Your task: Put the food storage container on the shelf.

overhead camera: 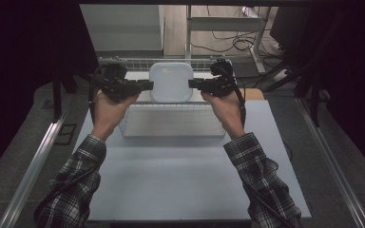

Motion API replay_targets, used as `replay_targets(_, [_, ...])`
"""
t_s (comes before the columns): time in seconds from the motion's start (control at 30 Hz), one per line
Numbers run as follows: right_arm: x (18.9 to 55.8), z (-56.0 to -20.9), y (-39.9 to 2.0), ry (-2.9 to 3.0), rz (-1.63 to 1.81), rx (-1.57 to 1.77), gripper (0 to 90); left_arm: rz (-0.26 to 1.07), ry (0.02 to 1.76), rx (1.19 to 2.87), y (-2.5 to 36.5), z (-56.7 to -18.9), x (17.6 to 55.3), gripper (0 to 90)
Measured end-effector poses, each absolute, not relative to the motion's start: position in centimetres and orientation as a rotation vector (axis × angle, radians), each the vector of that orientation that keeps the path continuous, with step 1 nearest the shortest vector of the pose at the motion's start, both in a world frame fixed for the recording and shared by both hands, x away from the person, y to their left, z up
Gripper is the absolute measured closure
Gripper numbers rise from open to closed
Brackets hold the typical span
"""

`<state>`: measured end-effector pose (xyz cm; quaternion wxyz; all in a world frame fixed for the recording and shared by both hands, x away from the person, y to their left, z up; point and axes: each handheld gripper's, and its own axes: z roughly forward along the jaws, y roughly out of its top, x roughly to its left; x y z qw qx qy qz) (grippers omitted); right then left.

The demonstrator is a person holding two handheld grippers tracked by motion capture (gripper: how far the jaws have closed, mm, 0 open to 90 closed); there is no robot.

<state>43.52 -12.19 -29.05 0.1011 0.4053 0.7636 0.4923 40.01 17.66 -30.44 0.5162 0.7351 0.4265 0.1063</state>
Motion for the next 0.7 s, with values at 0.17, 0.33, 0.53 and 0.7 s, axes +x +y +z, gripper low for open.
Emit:
replay_targets(0.17, [44.0, -29.3, -12.0, 2.250, 1.451, 1.220, 72.6, 0.253, 1.041, 1.769, 17.6, -30.5, 40.4, 73.9])
replay_targets(0.33, [44.4, -29.1, -11.7, 2.252, 1.440, 1.223, 71.3, 0.243, 1.055, 1.759, 17.7, -30.6, 40.9, 71.9])
replay_targets(0.53, [44.6, -28.8, -11.4, 2.248, 1.440, 1.222, 69.5, 0.234, 1.068, 1.757, 17.8, -30.7, 41.3, 68.7])
replay_targets(0.7, [44.9, -28.8, -11.1, 2.250, 1.410, 1.222, 66.3, 0.242, 1.070, 1.764, 17.5, -30.6, 41.7, 65.8])
